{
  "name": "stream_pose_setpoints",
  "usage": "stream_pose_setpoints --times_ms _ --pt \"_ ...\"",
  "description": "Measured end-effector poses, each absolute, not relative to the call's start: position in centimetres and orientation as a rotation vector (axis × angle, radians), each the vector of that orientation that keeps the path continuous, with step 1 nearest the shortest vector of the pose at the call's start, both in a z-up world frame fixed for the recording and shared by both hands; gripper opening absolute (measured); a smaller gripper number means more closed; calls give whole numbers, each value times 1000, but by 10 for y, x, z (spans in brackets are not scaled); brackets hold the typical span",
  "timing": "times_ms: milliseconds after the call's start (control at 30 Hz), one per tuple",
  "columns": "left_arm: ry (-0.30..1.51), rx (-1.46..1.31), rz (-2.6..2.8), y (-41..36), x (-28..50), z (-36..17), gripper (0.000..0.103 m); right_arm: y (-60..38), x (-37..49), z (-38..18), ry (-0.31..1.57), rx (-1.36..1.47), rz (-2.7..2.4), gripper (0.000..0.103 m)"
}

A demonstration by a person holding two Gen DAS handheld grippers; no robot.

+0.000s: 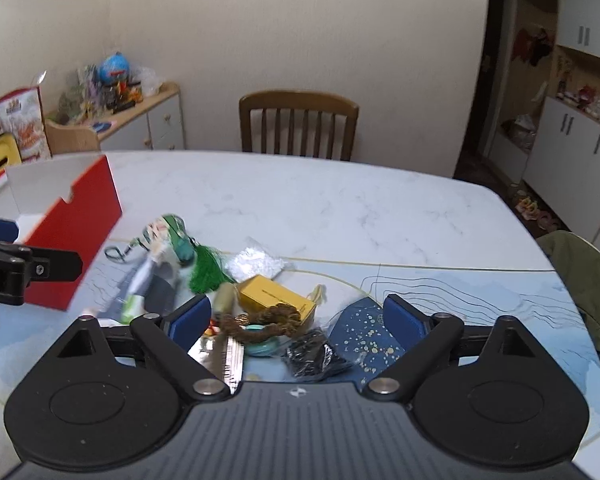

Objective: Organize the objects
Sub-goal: 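Move both grippers over the pile of items on the table, then grasp the white snack bag with the left gripper while the right grasps the brown bead string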

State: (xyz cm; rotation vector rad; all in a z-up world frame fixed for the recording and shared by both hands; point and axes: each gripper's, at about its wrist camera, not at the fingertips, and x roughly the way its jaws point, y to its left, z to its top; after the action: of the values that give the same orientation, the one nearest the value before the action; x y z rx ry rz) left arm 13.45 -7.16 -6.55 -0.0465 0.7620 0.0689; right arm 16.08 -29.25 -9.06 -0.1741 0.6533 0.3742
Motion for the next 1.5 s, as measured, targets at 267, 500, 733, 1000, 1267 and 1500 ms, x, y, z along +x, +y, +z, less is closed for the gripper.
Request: stream_pose_setpoints --times_ms 267,500,733,1000,1267,1500 --pt "871 -31 125 -80 176 -104 102 -290 205 -126 747 -191 436 71" --pt "942 -25 140 -86 194 -125 101 -286 227 -146 826 -150 476 58" --pt "988 -17 154 -89 203 -133 90 -287 239 -157 891 -98 492 39" --pt "1005 -68 158 -86 207 -132 57 -289 242 -155 911 -50 513 24" --pt "977 -79 152 -84 204 -123 20 -288 239 -148 885 -60 504 12" --pt "949 -80 163 -78 200 -113 15 -282 231 -134 829 -92 522 7"
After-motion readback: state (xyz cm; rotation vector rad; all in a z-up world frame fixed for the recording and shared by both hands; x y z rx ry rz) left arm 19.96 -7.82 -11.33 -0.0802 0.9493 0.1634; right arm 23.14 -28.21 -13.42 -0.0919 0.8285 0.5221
